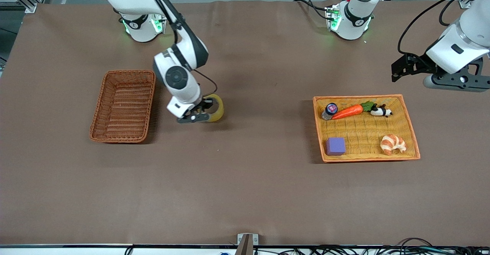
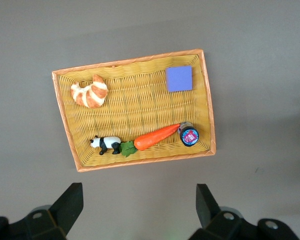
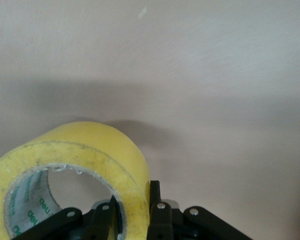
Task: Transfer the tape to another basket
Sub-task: 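Carry the tape with the right gripper into the wicker basket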
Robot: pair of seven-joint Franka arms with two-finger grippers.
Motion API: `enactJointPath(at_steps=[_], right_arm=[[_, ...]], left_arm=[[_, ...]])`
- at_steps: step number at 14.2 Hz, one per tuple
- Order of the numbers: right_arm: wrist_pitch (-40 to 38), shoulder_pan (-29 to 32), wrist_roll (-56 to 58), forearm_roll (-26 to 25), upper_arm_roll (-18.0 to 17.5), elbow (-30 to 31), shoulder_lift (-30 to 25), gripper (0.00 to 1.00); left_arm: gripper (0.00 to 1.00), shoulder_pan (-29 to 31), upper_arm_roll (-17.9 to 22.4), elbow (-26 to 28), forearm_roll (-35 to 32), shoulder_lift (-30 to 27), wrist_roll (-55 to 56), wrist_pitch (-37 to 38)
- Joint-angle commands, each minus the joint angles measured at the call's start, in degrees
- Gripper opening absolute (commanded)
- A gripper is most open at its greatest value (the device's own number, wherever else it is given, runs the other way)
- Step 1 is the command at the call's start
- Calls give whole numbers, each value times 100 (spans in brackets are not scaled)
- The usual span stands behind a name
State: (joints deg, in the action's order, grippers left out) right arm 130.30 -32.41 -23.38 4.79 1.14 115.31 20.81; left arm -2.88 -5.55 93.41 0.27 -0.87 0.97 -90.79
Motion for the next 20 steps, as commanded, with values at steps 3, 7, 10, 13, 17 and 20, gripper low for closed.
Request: enactJointPath(at_steps=[3, 7, 10, 13, 17, 20], right_arm=[[-1112, 1437, 762, -57, -17, 385, -1447, 0], [-1033, 2430, 1360, -584, -8, 852, -1694, 0], [-447, 3047, 2029, -602, 1, 1509, -1852, 0], [247, 3407, 2083, -672, 1, 2072, -1817, 0], [1172, 3583, 2258, -681, 1, 2707, -1791, 0], [1260, 3786, 2435, -690, -8, 2812, -1721, 1]], left_arm=[[100, 6, 10, -77, 79, 70, -10, -53], [100, 6, 10, -69, 43, 61, -1, -53], [100, 6, 1, -68, 26, 70, -1, -71], [100, 6, 1, -60, 8, 70, -9, -80], [100, 6, -17, -68, 17, 96, -9, -80], [100, 6, -17, -60, 17, 105, -9, -80]])
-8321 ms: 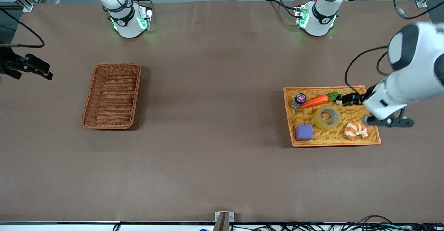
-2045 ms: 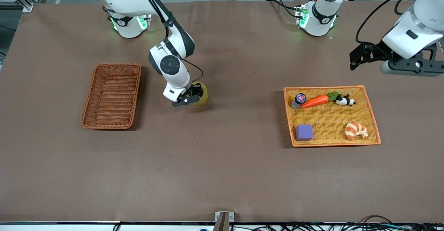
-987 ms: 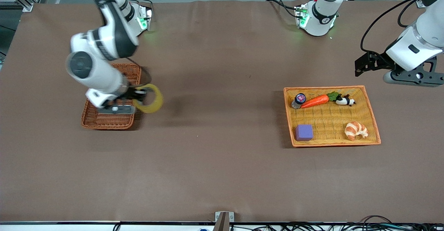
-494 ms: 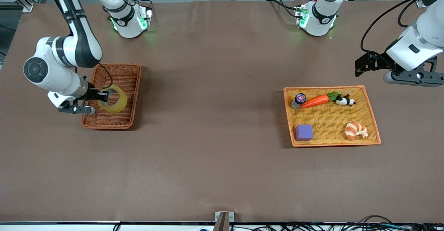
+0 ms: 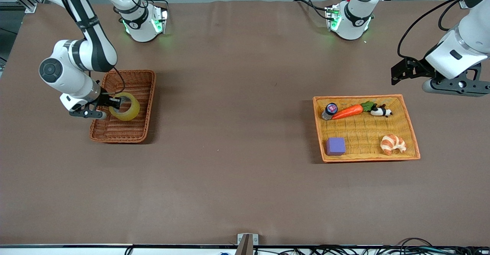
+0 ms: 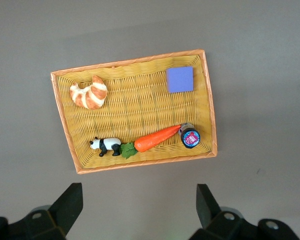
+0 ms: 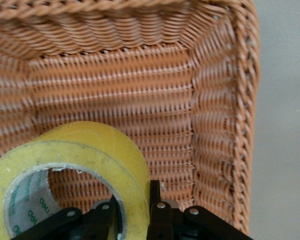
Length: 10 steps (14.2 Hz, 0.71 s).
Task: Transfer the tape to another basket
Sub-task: 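Carry the tape with the right gripper into the wicker basket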
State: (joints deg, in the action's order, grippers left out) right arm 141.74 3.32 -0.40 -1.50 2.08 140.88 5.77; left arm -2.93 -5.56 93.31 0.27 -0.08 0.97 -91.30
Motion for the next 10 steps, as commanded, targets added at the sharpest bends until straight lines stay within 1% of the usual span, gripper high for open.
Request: enactJointPath(at_steps=[1, 3, 5, 6, 8, 9, 10], right_arm=[[308, 213, 137, -52, -102, 334, -182, 1], [730, 222, 137, -52, -102, 528, -33, 4], [732, 204, 119, -52, -111, 537, 11, 7], [741, 195, 128, -52, -111, 528, 46, 16], [802, 221, 154, -52, -111, 484, 266, 71], [733, 248, 154, -52, -102, 423, 240, 100], [662, 257, 146, -52, -102, 310, 197, 100]], left_arm=[[100, 12, -15, -59, 8, 25, -9, -28], [100, 12, -15, -50, 17, 25, -9, -28], [100, 12, -15, -59, 8, 34, -9, -28], [100, 4, -15, -59, -1, 60, -9, -28], [100, 3, -15, -59, -1, 60, -9, -28], [100, 12, -24, -59, 8, 52, -27, -28], [100, 4, -24, -59, 8, 52, -36, -28]])
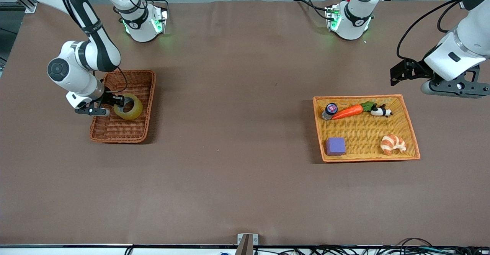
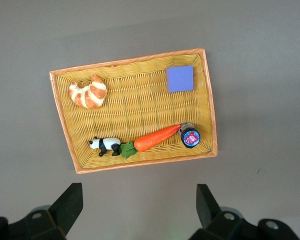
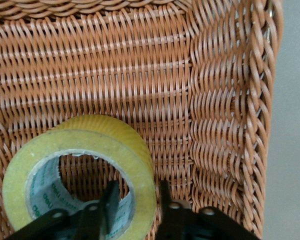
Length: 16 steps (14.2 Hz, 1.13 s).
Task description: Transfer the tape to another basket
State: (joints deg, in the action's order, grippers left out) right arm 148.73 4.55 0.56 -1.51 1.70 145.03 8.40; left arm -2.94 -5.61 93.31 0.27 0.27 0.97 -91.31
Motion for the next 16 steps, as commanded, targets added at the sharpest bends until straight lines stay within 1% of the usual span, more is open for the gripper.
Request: enactJointPath(at_steps=[1, 3, 6, 8, 10, 12, 14, 15, 16], right_arm=[[-254, 134, 41, -51, -64, -306, -145, 100], [-1340, 143, 41, -51, -55, -981, -408, 100], [-3300, 143, 15, -34, -64, -2518, -462, 100], [-4451, 134, 23, -34, -64, -3520, -462, 100], [-5385, 125, 41, -16, -64, -4435, -453, 100], [-5914, 90, 50, -16, -108, -5113, -462, 100], [-6179, -15, 59, -7, -117, -5562, -462, 100], [-6267, -42, 59, 27, -108, -5860, -436, 100], [-6520, -42, 59, 37, -108, -6176, -427, 100]], left_arm=[[100, 4, -19, -59, 8, 17, -35, -27], [100, 4, -28, -59, -1, 17, -27, -27], [100, 4, -28, -76, -1, 17, -35, -36], [100, -5, -28, -85, -1, 17, -35, -36], [100, 4, -37, -85, -1, 17, -35, -36], [100, 4, -37, -85, -53, 17, -35, -36], [100, 4, -37, -85, -97, 17, -35, -45], [100, 4, -37, -85, -97, 17, -35, -36], [100, 4, -37, -85, -97, 26, -35, -45]])
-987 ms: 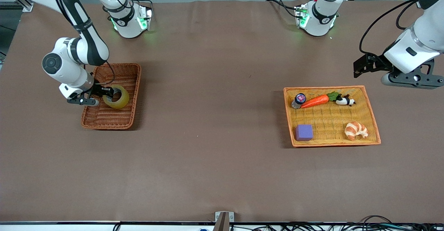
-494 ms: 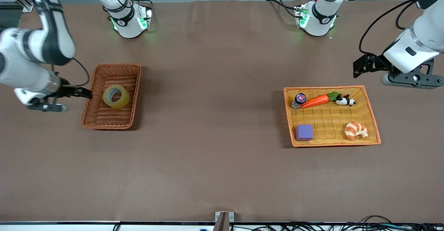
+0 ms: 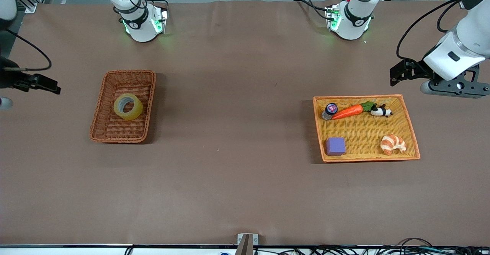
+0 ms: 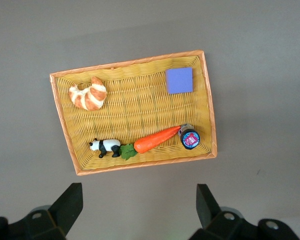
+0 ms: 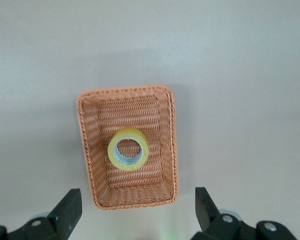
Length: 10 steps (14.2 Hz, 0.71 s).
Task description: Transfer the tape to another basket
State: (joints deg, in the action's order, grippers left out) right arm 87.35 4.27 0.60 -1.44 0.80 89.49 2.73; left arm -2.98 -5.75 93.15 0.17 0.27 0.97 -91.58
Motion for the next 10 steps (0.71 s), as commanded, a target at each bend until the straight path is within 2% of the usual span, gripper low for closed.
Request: enactJointPath(at_steps=[1, 3, 6, 10], right_arm=[[-672, 12, 54, 30, -18, -844, 149, 100], [-921, -14, 63, 100, -18, -960, 158, 100], [-255, -32, 54, 91, -9, -233, -200, 100], [-227, -40, 54, 91, -9, -169, -229, 100]], left_arm=[[100, -1, -22, -68, -87, 25, -35, -18], [100, -1, -22, -68, -87, 25, -44, -36], [100, -1, -22, -68, -139, 60, -53, -106], [100, 8, -22, -60, -148, 61, -62, -115]])
